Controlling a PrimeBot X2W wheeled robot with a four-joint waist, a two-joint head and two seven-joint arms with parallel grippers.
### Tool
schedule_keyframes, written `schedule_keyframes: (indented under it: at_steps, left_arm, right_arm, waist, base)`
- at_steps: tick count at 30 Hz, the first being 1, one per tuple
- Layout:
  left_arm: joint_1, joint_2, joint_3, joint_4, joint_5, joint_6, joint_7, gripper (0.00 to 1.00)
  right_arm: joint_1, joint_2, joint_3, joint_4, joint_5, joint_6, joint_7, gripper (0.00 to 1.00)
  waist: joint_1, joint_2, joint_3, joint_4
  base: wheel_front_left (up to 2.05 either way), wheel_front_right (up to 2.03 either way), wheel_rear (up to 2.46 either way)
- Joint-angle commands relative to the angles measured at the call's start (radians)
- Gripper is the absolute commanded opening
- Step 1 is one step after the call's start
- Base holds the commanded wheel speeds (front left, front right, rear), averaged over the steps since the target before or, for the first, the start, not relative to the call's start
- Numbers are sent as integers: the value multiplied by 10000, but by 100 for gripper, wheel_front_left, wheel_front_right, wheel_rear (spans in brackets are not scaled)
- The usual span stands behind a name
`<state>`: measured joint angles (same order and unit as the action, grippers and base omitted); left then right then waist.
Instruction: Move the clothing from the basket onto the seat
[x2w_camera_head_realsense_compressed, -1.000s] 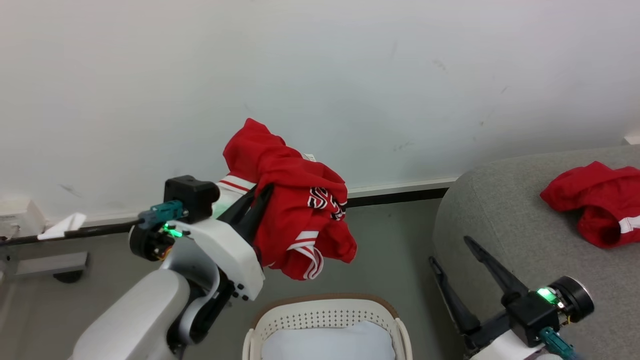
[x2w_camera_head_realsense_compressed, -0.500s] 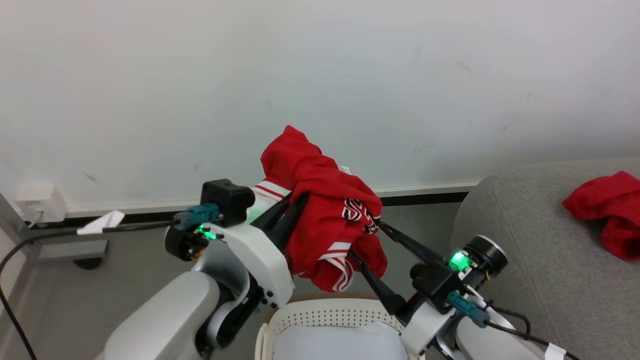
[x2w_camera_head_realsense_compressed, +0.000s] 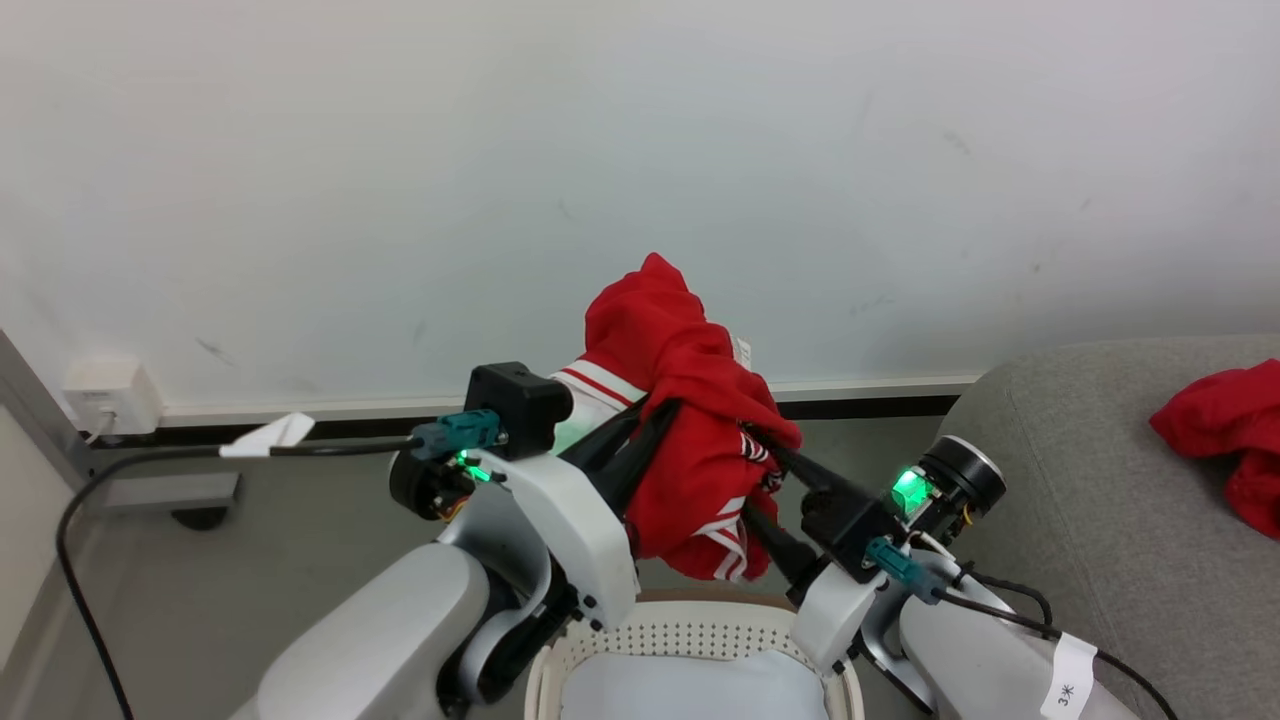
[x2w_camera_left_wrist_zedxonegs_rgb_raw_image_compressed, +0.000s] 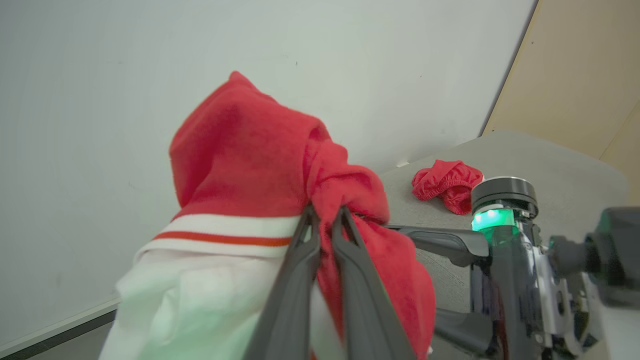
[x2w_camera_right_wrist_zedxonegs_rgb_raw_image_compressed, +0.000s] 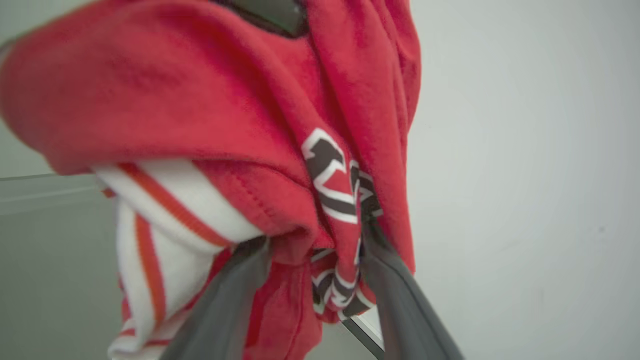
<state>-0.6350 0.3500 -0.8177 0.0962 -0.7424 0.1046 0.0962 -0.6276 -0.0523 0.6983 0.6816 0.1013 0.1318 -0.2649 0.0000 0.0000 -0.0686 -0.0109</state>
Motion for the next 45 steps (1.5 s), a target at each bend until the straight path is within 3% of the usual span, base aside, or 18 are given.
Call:
schedule_keyframes:
  at_steps: [1, 13, 15, 16, 35, 45]
  left_arm:
    - [-77, -43, -16, 31, 100, -52, -2, 0]
    - [18, 82, -14, 143, 136, 95, -108, 0]
    - [30, 44, 23, 150, 164, 168, -216, 58]
    - [36, 42, 22, 176, 186, 196, -219, 100]
    - [88, 137, -80, 302, 150, 264, -257, 100]
    - [278, 260, -80, 134, 117, 291, -389, 100]
  right_arm:
    - [-112, 13, 67, 34, 290, -22, 9, 0]
    - [-101, 14, -28, -223, 1131, -22, 7, 0]
    - [-84, 15, -99, -249, 1147, -22, 7, 0]
    - [-81, 15, -131, -251, 1150, -22, 7, 0]
    - [-93, 14, -836, -392, 1069, -22, 7, 0]
    - [-247, 9, -1585, -750, 871, -22, 7, 0]
  waist:
    - [0, 0, -12, 23]
    - [0, 0, -14, -120]
    - [0, 0, -3, -144]
    - [0, 0, -3, -154]
    - [0, 0, 57, -329]
    - [0, 0, 355, -947]
  base:
    - [0, 0, 0]
    - [0, 0, 0]
    - [0, 0, 0]
    - [0, 0, 0]
    - [0, 0, 0]
    - [0, 0, 0]
